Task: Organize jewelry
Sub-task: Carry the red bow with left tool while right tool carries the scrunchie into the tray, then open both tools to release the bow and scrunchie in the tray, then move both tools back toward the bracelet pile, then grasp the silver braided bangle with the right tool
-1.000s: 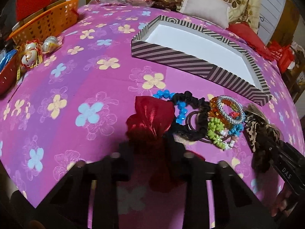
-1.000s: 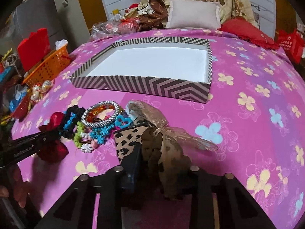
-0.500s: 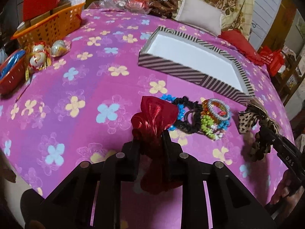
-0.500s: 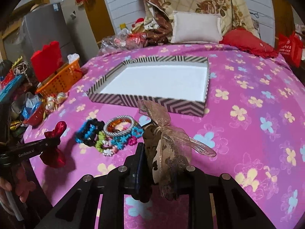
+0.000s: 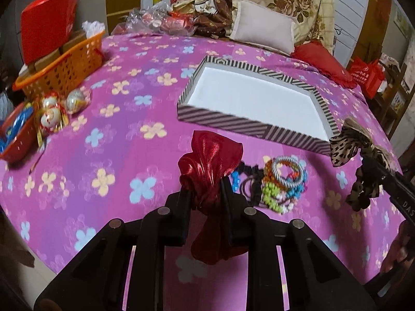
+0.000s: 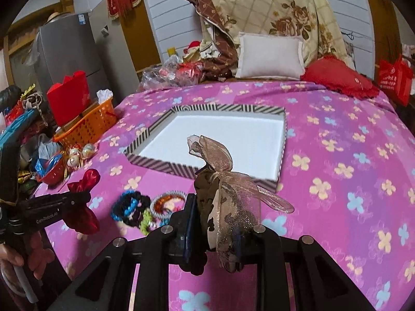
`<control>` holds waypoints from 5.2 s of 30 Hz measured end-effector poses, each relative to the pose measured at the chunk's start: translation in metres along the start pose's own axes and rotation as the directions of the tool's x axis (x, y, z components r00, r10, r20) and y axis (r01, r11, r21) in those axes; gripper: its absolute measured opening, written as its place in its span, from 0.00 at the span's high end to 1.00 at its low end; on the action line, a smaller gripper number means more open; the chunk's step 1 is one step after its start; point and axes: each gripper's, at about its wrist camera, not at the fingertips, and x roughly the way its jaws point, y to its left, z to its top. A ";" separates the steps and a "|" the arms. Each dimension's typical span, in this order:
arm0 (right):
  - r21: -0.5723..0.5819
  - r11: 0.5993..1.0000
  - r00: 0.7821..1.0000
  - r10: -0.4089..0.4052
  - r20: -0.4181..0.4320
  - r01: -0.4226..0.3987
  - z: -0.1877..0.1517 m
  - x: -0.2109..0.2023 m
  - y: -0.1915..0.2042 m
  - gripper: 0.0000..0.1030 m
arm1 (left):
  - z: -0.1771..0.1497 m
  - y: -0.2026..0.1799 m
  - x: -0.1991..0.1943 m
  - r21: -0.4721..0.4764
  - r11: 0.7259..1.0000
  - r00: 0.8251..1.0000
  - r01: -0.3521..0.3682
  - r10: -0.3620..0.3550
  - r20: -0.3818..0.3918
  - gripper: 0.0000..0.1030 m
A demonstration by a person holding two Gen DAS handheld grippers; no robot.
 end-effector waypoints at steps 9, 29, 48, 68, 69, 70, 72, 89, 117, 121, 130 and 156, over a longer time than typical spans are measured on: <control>0.003 1.000 1.000 -0.016 0.003 0.016 0.031 0.021 -0.010 0.77 | 0.035 -0.002 0.017 0.031 0.999 0.999 -0.032 0.031 0.018 0.80; 0.055 0.998 0.996 -0.024 -0.090 0.030 0.079 0.131 -0.041 0.77 | 0.135 -0.001 0.120 0.049 0.999 0.999 0.004 -0.001 -0.052 0.80; 0.026 0.993 0.983 -0.111 -0.148 0.116 0.072 0.138 -0.053 0.40 | 0.117 0.001 0.161 0.054 0.998 0.984 -0.044 0.052 -0.170 0.57; -0.023 0.998 0.995 -0.067 -0.079 0.065 0.039 0.050 0.005 0.31 | 0.082 -0.005 0.048 0.079 0.995 0.999 -0.052 0.053 -0.007 0.36; -0.026 0.997 0.995 -0.069 -0.078 0.067 0.035 0.046 0.007 0.31 | 0.076 -0.005 0.043 0.080 0.995 0.998 -0.056 0.056 -0.006 0.36; -0.027 0.997 0.995 -0.070 -0.077 0.068 0.031 0.042 0.010 0.31 | 0.071 -0.005 0.039 0.081 0.995 0.998 -0.061 0.061 -0.003 0.36; -0.022 0.998 0.995 -0.066 -0.075 0.064 0.025 0.035 0.013 0.31 | 0.057 -0.005 0.029 0.081 0.994 0.997 -0.076 0.075 0.009 0.36; -0.002 0.999 0.995 -0.052 -0.082 0.052 -0.013 0.006 0.042 0.25 | -0.012 -0.004 -0.012 0.023 0.992 0.991 -0.122 0.121 0.049 0.36; -0.034 0.998 0.995 -0.050 -0.088 0.047 -0.030 0.009 0.045 0.15 | -0.033 0.010 -0.005 -0.025 0.992 0.992 -0.123 0.124 0.006 0.36; -0.040 0.999 0.994 -0.036 -0.099 0.032 -0.033 0.015 0.044 0.16 | -0.036 0.022 0.003 -0.052 0.991 0.992 -0.121 0.120 -0.027 0.36; -0.049 0.999 0.992 -0.010 -0.124 0.004 -0.035 0.030 0.045 0.28 | -0.039 0.037 0.017 -0.086 0.990 0.992 -0.114 0.109 -0.071 0.36; -0.235 0.964 0.954 0.048 -0.296 -0.122 0.004 0.125 0.050 0.75 | -0.022 0.031 0.037 -0.086 0.995 0.994 -0.050 0.041 -0.102 0.36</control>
